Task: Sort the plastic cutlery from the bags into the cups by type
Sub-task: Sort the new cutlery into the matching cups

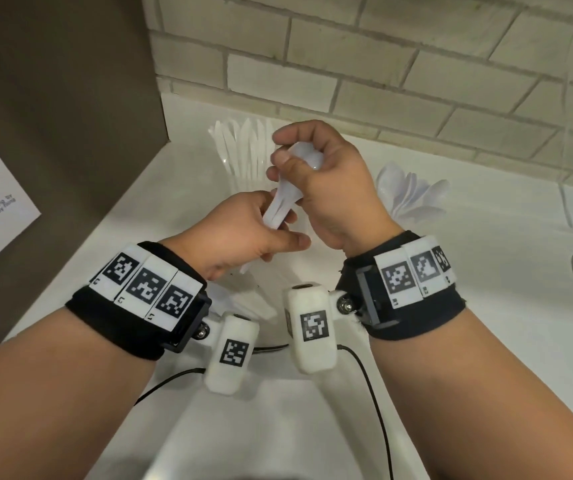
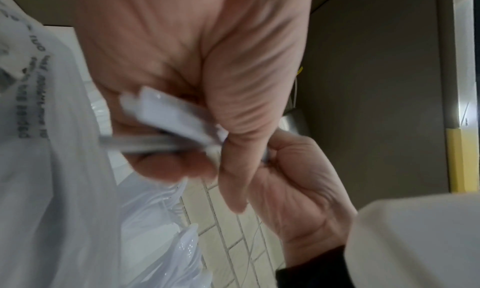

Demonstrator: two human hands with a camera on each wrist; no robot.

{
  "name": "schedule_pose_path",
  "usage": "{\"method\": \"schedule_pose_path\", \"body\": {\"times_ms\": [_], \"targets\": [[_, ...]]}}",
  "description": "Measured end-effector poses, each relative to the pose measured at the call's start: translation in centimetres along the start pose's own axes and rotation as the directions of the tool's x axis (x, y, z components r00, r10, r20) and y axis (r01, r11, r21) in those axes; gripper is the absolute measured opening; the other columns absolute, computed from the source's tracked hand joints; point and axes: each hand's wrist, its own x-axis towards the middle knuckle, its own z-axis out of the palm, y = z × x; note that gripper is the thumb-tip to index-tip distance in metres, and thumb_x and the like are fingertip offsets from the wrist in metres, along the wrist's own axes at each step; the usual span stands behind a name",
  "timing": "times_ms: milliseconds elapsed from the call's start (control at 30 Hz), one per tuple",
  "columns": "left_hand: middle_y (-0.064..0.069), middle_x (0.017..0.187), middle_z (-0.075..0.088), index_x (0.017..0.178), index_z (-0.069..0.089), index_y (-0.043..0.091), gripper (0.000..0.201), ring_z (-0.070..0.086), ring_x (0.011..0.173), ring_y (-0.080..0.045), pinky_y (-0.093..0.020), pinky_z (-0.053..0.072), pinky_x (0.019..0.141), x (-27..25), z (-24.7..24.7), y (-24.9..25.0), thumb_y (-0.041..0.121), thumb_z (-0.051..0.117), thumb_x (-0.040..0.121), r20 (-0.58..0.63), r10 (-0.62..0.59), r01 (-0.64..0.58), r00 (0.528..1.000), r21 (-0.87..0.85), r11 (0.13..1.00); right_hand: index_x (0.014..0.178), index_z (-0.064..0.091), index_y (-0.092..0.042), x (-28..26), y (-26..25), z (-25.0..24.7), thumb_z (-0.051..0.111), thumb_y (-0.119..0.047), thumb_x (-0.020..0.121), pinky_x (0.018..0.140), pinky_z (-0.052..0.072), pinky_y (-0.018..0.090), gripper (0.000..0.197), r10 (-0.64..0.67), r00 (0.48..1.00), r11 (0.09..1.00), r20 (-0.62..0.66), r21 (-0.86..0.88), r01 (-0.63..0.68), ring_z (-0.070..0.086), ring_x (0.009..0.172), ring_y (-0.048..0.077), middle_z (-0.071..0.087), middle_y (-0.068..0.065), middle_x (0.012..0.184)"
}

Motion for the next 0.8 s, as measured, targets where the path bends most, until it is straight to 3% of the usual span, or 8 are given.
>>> {"method": "schedule_pose_path", "body": {"times_ms": [67, 133, 233, 333, 433, 533, 700, 800], "targets": [[0.006, 0.101, 0.064, 0.110, 0.057, 0.020, 0.059, 0.064, 0.086, -0.008, -0.027, 0.053, 0.078, 0.1, -0.6, -0.2, 0.034, 0.088, 0.062, -0.006, 0.000, 0.001, 1.000, 0.186, 0.982, 0.091, 0.059, -0.016, 0.0, -0.1, -0.8, 0.054, 0.004, 0.092, 0.066, 0.050, 0.038, 0.021, -0.022, 0.997, 0.999, -0.078, 0.036, 0.025, 0.061, 0.075, 0.020, 0.058, 0.002, 0.081], [0.010, 0.112, 0.057, 0.112, 0.051, 0.027, 0.068, 0.058, 0.101, -0.007, -0.026, 0.048, 0.085, -0.1, -1.6, -0.6, 0.044, 0.088, 0.058, -0.011, 0.009, -0.004, 1.000, 0.407, 0.913, 0.090, 0.058, -0.015, 0.0, -0.7, -2.2, 0.053, 0.006, 0.091, 0.064, 0.051, 0.032, 0.022, -0.063, 0.981, 0.996, -0.185, 0.045, 0.072, 0.059, 0.073, 0.020, 0.057, 0.003, 0.081], [0.013, 0.126, 0.043, 0.089, 0.053, 0.038, 0.038, 0.047, 0.118, -0.012, -0.036, 0.037, 0.099, -0.4, -2.8, -1.3, 0.047, 0.081, 0.065, 0.176, -0.096, -0.073, 0.980, 0.759, 0.647, 0.088, 0.057, -0.018, 0.7, -2.1, -5.5, 0.052, 0.005, 0.088, 0.061, 0.052, 0.030, 0.024, -0.205, 0.915, 0.978, -0.347, -0.099, 0.182, 0.060, 0.071, 0.019, 0.058, 0.004, 0.082], [0.017, 0.134, 0.040, 0.101, 0.060, 0.050, 0.026, 0.041, 0.126, -0.010, -0.039, 0.025, 0.101, -0.5, -2.5, -1.5, 0.042, 0.068, 0.078, 0.277, -0.275, -0.151, 0.921, 0.902, 0.404, 0.085, 0.054, -0.028, 1.4, -3.5, -8.9, 0.049, -0.001, 0.083, 0.072, 0.054, 0.033, 0.027, -0.445, 0.784, 0.866, -0.433, -0.431, 0.253, 0.060, 0.073, 0.014, 0.059, -0.004, 0.083], [0.014, 0.136, 0.038, 0.126, 0.048, 0.051, 0.043, 0.043, 0.126, -0.012, -0.041, 0.024, 0.106, 0.1, -1.8, -1.3, 0.030, 0.057, 0.089, 0.251, -0.235, -0.139, 0.939, 0.902, 0.408, 0.083, 0.046, -0.037, 2.1, -3.8, -11.6, 0.046, -0.002, 0.082, 0.076, 0.047, 0.015, 0.035, -0.571, 0.704, 0.740, -0.422, -0.636, 0.219, 0.057, 0.080, 0.007, 0.054, -0.015, 0.084], [0.012, 0.136, 0.037, 0.131, 0.045, 0.048, 0.044, 0.042, 0.127, -0.015, -0.039, 0.025, 0.105, 0.8, -1.2, -1.4, 0.029, 0.055, 0.093, 0.241, -0.164, -0.150, 0.956, 0.889, 0.433, 0.083, 0.044, -0.038, 3.0, -1.9, -13.6, 0.043, -0.002, 0.083, 0.075, 0.037, 0.005, 0.036, -0.578, 0.698, 0.697, -0.423, -0.700, 0.154, 0.054, 0.082, 0.007, 0.059, -0.002, 0.089], [0.004, 0.137, 0.037, 0.134, 0.048, 0.039, 0.045, 0.046, 0.124, -0.021, -0.037, 0.038, 0.106, 1.4, -1.0, -2.5, 0.022, 0.056, 0.093, 0.240, -0.167, -0.116, 0.956, 0.836, 0.536, 0.095, 0.061, -0.011, 3.7, 3.9, -14.1, 0.046, -0.003, 0.087, 0.068, 0.035, 0.004, 0.019, -0.411, 0.804, 0.704, -0.431, -0.709, -0.020, 0.055, 0.084, 0.014, 0.063, 0.014, 0.102], [0.001, 0.137, 0.037, 0.137, 0.047, 0.036, 0.049, 0.048, 0.122, -0.022, -0.034, 0.042, 0.103, 1.5, -1.0, -3.0, 0.017, 0.056, 0.093, 0.237, -0.165, -0.106, 0.957, 0.818, 0.566, 0.105, 0.060, -0.007, 3.6, 7.1, -13.9, 0.045, -0.010, 0.094, 0.078, 0.039, 0.022, 0.018, -0.214, 0.887, 0.587, -0.410, -0.779, -0.219, 0.057, 0.098, 0.026, 0.059, 0.015, 0.112]]}}
